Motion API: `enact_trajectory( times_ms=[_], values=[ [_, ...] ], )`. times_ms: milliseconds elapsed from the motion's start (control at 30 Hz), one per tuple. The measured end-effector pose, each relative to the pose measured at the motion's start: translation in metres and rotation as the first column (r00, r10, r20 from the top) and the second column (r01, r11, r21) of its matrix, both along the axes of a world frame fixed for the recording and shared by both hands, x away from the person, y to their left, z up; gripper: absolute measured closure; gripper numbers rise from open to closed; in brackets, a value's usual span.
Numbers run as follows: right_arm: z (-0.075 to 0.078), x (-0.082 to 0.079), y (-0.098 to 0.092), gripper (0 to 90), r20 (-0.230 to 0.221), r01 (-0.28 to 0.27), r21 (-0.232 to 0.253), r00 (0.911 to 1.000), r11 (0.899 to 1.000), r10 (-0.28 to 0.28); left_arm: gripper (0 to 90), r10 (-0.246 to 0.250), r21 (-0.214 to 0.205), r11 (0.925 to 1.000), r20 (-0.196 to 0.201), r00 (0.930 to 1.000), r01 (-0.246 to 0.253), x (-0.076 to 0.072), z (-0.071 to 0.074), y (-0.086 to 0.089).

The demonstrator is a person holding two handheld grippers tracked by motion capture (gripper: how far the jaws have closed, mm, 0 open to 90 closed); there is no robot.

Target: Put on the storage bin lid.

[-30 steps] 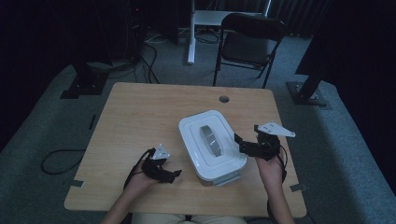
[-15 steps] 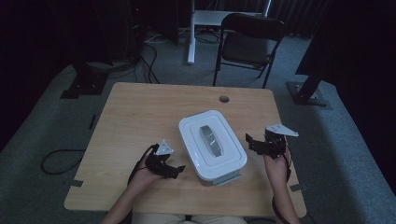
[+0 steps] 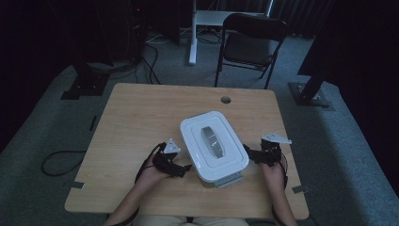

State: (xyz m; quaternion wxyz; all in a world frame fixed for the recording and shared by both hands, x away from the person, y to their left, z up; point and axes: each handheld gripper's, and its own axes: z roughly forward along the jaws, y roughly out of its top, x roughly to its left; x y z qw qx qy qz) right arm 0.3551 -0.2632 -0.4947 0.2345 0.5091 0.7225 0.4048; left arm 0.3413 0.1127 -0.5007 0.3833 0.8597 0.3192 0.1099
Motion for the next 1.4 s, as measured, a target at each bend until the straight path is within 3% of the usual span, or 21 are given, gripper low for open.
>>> enact_trajectory(
  times_ms=[400, 567, 667, 767, 833, 1133, 1200, 1300, 1400],
  values=[
    [-0.008, -0.008, 0.020, 14.6, -0.013, -0.069, -0.017, 0.9976, 0.997, 0.069, 11.3, -0.008, 0.037, 0.9993, -0.002, 1.0000, 0.008, 0.006, 0.004, -0.002],
    [-0.012, -0.011, 0.019, 16.2, -0.028, -0.072, 0.033, 0.9969, 0.997, 0.073, 11.3, -0.003, 0.050, 0.9987, -0.001, 1.0000, 0.003, 0.012, 0.005, -0.002],
    [-0.011, -0.016, 0.021, 16.4, -0.020, -0.075, 0.019, 0.9970, 0.997, 0.075, 11.3, 0.001, 0.071, 0.9975, 0.007, 1.0000, -0.001, 0.014, 0.007, -0.002],
    [-0.012, -0.021, 0.025, 16.8, -0.030, -0.098, 0.036, 0.9946, 0.994, 0.099, 11.3, 0.014, 0.082, 0.9965, 0.018, 0.9997, -0.016, 0.017, 0.008, 0.000],
    [-0.013, -0.025, 0.029, 16.8, -0.036, -0.116, 0.044, 0.9924, 0.992, 0.118, 11.3, 0.026, 0.079, 0.9965, 0.020, 0.9995, -0.027, 0.018, 0.009, 0.002],
    [-0.014, -0.044, 0.043, 18.5, -0.012, -0.110, -0.015, 0.9938, 0.994, 0.110, 11.3, 0.050, 0.056, 0.9971, 0.026, 0.9984, -0.052, 0.016, 0.009, 0.013],
    [-0.015, -0.048, 0.047, 18.4, -0.022, -0.132, -0.013, 0.9910, 0.991, 0.132, 11.3, 0.056, 0.055, 0.9968, 0.031, 0.9980, -0.057, 0.016, 0.010, 0.017],
    [-0.017, -0.050, 0.050, 13.3, -0.007, -0.131, -0.044, 0.9913, 0.990, 0.131, 11.3, 0.060, 0.023, 0.9979, 0.030, 0.9978, -0.060, 0.014, 0.013, 0.023],
    [-0.017, -0.046, 0.047, 12.3, -0.008, -0.121, -0.029, 0.9927, 0.992, 0.121, 11.3, 0.071, 0.025, 0.9971, 0.050, 0.9962, -0.072, 0.012, 0.015, 0.029]
  ],
)
